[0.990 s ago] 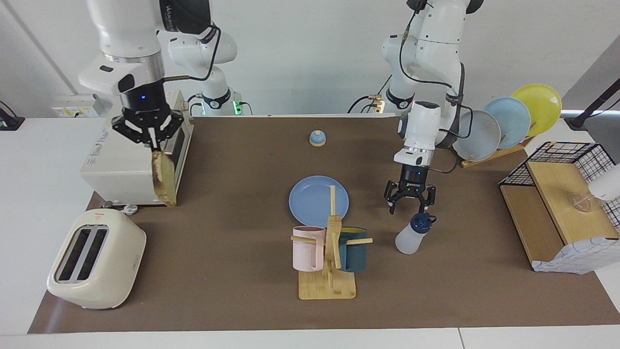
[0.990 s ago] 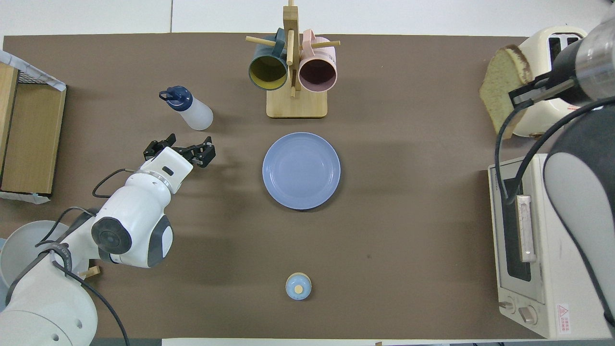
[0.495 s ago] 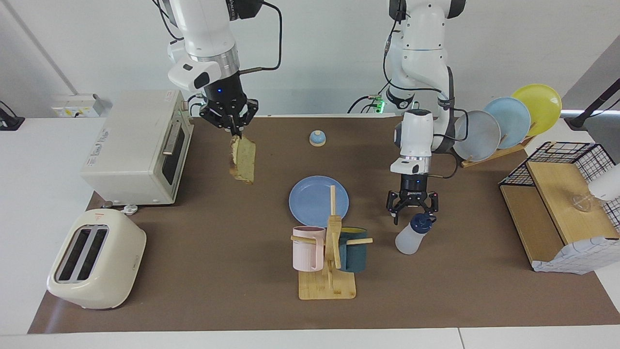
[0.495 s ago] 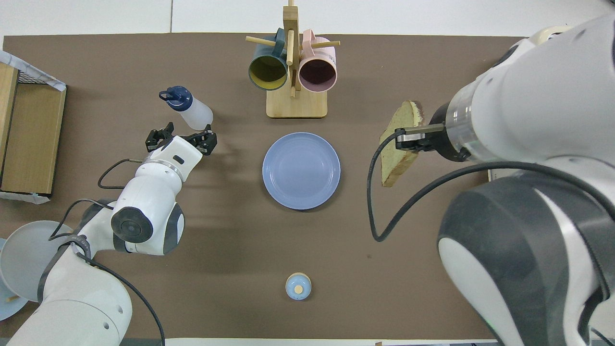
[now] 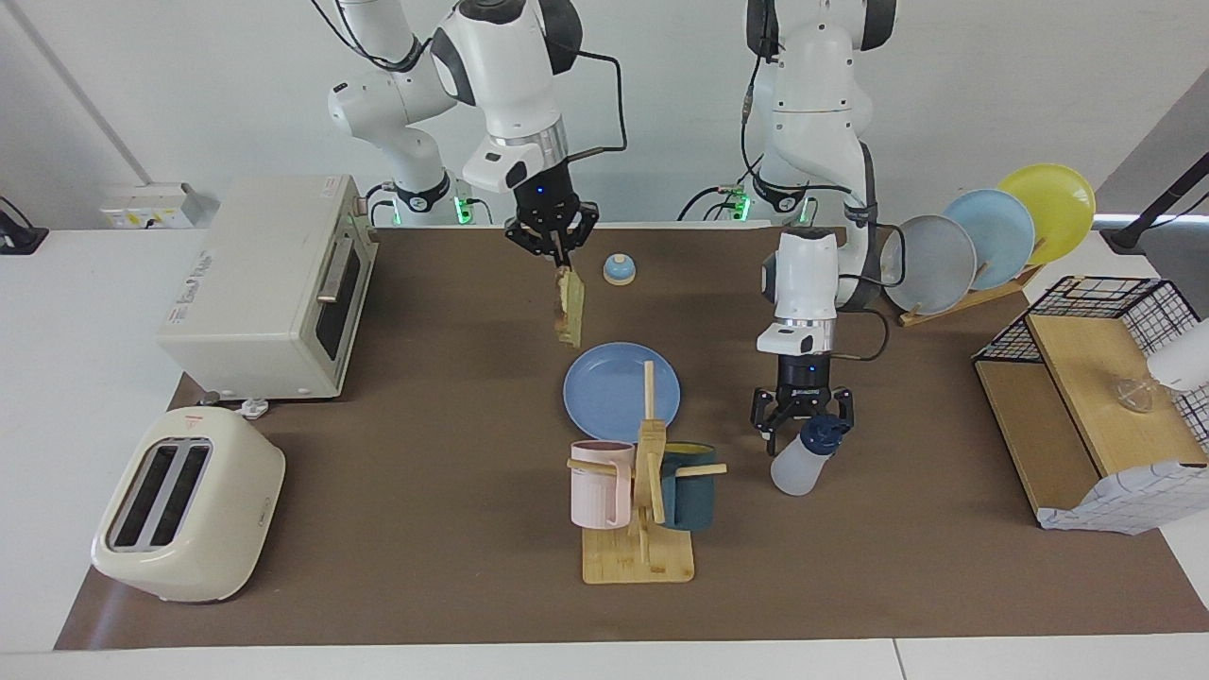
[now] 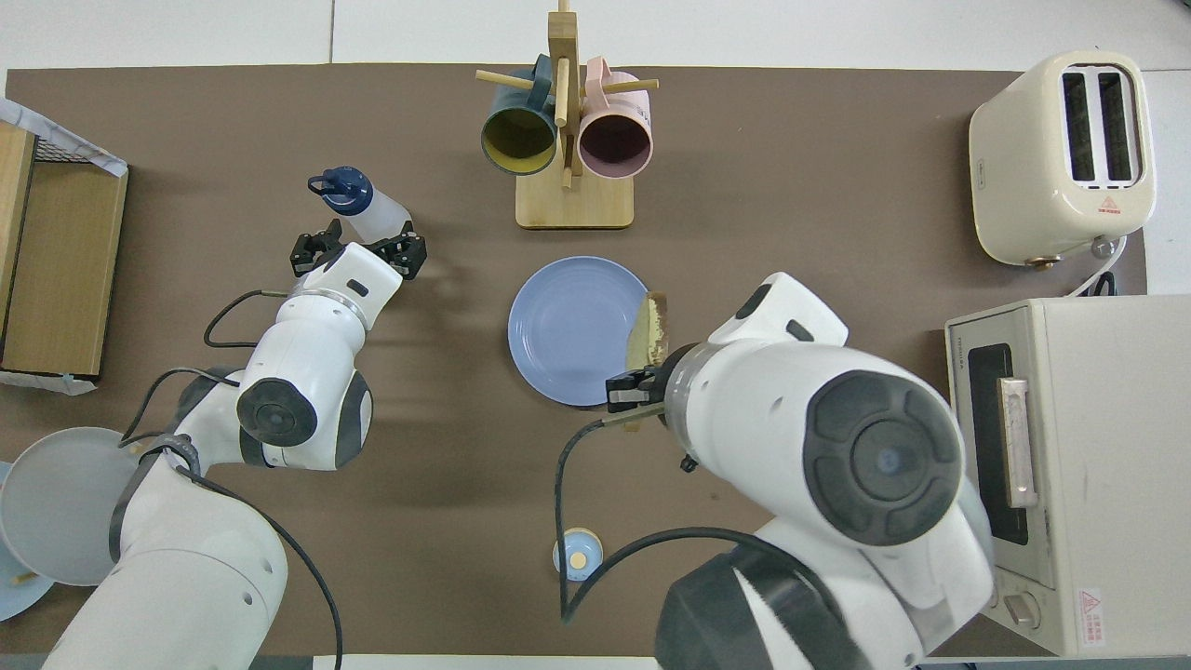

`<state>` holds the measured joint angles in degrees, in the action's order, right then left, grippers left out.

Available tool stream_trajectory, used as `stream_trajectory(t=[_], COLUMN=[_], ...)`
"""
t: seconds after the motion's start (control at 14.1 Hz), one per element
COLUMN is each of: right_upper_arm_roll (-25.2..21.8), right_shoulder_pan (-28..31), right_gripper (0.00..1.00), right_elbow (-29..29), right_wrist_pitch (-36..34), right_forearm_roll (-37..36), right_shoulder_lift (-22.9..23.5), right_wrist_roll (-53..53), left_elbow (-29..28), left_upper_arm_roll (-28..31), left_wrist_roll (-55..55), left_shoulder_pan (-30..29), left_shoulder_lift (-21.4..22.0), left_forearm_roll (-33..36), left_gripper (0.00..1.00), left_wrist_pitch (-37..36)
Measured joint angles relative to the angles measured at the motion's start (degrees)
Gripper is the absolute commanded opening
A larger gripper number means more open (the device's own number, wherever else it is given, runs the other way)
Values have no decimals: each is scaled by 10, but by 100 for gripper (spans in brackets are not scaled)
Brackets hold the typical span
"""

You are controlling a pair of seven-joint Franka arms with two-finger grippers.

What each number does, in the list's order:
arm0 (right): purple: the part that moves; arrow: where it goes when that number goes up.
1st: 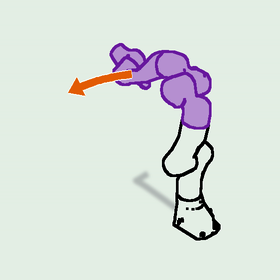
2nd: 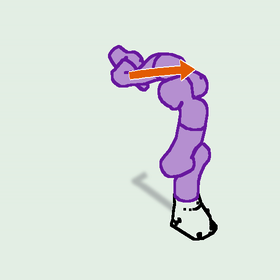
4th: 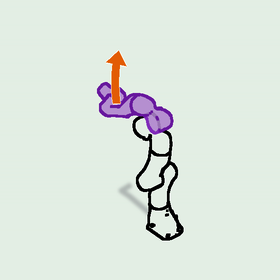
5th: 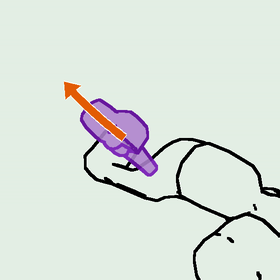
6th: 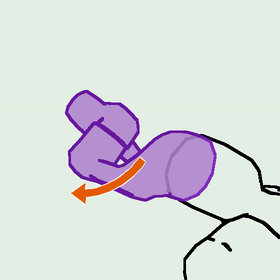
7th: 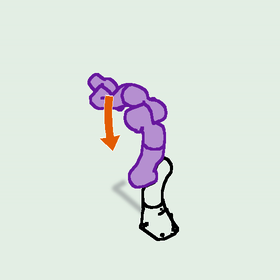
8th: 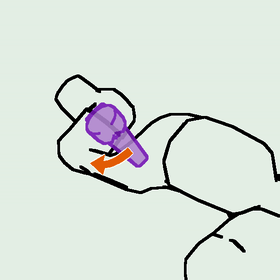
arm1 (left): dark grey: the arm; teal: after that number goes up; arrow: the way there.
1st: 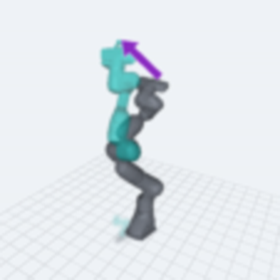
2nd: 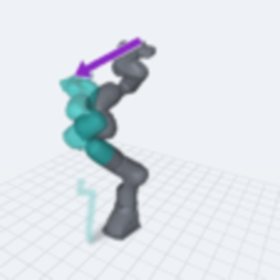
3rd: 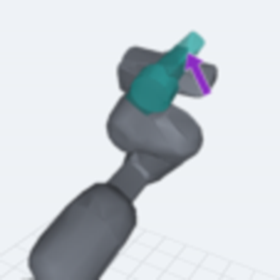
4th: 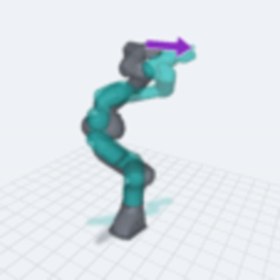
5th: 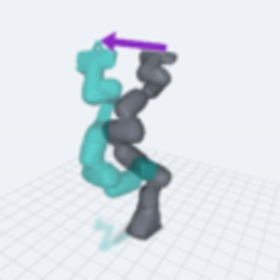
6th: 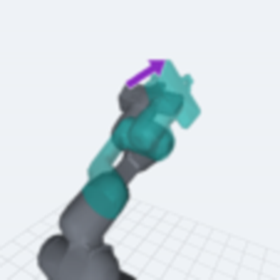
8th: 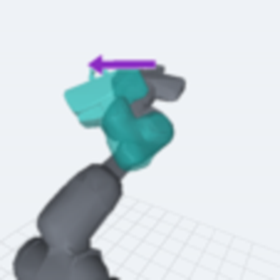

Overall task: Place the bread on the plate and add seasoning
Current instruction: 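Carry the bread slice with the right gripper toward the blue plate, then lower the bread onto the plate while the left gripper nears the bottle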

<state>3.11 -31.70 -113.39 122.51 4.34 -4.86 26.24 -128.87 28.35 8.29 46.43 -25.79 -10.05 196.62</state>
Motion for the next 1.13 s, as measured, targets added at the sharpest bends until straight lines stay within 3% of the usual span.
stream_trajectory(t=[0.64,1.13], right_upper_arm_roll=[0,-5], right_shoulder_pan=[-51,-57], right_gripper=[0,0], right_elbow=[-30,-30], right_wrist_pitch=[192,240], right_forearm_roll=[0,0], right_shoulder_lift=[97,113], right_wrist_roll=[22,22], left_elbow=[35,41], left_upper_arm_roll=[5,5], left_wrist_roll=[5,10], left_shoulder_pan=[-3,-3], left_shoulder_lift=[-29,-45], left_forearm_roll=[-4,-4], left_gripper=[100,100], left_wrist_pitch=[10,17])
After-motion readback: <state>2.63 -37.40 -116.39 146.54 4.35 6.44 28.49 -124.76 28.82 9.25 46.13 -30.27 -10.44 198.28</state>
